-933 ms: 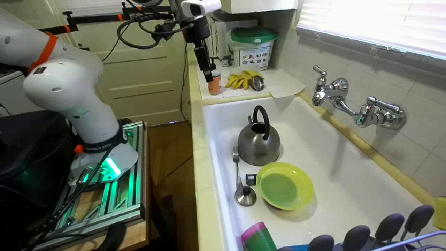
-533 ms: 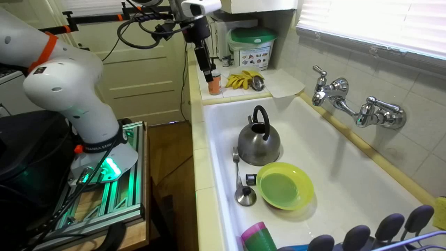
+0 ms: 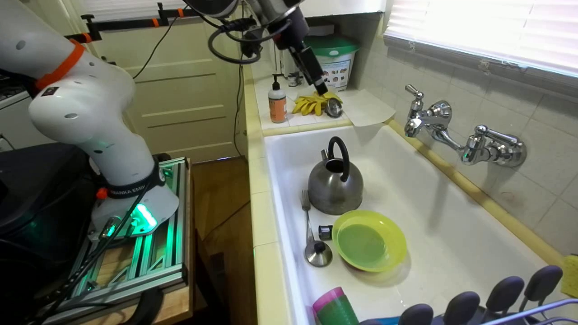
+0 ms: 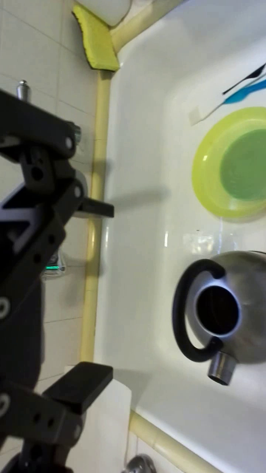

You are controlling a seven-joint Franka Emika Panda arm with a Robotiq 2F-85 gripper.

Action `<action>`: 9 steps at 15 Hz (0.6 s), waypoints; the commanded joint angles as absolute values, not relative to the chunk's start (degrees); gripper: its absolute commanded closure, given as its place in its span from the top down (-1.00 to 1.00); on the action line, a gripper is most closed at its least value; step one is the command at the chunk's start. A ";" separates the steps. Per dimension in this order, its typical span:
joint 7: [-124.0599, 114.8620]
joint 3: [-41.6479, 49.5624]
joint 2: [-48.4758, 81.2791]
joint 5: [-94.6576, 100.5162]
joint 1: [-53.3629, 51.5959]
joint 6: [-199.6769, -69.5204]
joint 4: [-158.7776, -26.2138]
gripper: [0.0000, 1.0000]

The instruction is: Push the blinds up

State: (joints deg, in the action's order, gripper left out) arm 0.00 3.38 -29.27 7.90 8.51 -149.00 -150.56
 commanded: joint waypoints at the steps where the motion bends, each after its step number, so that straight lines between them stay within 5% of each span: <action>1: 5.19 5.93 -14.85 8.47 8.07 -156.52 -140.32 1.00; 9: 13.56 6.20 9.09 2.26 8.04 -167.70 -119.50 1.00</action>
State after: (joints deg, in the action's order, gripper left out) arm 9.50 6.55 0.88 6.43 8.15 -164.28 -127.40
